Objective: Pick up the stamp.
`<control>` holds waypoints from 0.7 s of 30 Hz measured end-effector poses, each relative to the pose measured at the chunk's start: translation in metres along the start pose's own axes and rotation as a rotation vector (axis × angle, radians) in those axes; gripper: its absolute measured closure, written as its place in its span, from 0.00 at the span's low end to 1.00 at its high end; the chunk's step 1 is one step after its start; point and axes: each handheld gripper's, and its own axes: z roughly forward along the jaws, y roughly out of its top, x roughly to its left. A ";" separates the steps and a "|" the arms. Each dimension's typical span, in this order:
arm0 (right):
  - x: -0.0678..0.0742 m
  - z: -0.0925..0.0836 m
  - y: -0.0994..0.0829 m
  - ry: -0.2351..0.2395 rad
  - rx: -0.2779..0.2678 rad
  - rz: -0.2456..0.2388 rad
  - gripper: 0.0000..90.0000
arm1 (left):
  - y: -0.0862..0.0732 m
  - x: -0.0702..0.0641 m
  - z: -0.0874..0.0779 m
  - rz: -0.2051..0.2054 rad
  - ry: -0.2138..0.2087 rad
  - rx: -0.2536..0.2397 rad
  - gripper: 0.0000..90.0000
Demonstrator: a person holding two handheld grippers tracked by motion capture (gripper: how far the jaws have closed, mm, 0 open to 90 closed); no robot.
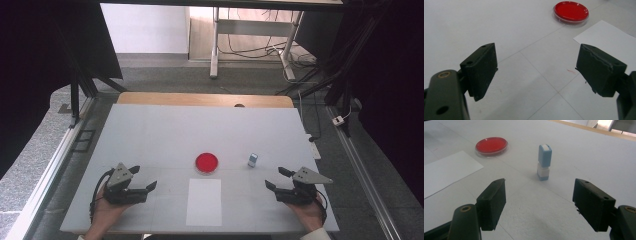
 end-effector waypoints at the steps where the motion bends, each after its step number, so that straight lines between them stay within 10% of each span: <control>1: 0.000 0.000 0.000 0.001 0.003 -0.002 0.29 | 0.001 -0.001 0.000 0.005 0.003 -0.001 0.19; 21: 0.002 0.003 0.002 -0.008 0.006 -0.003 0.30 | -0.003 -0.002 0.000 0.008 0.007 0.013 0.19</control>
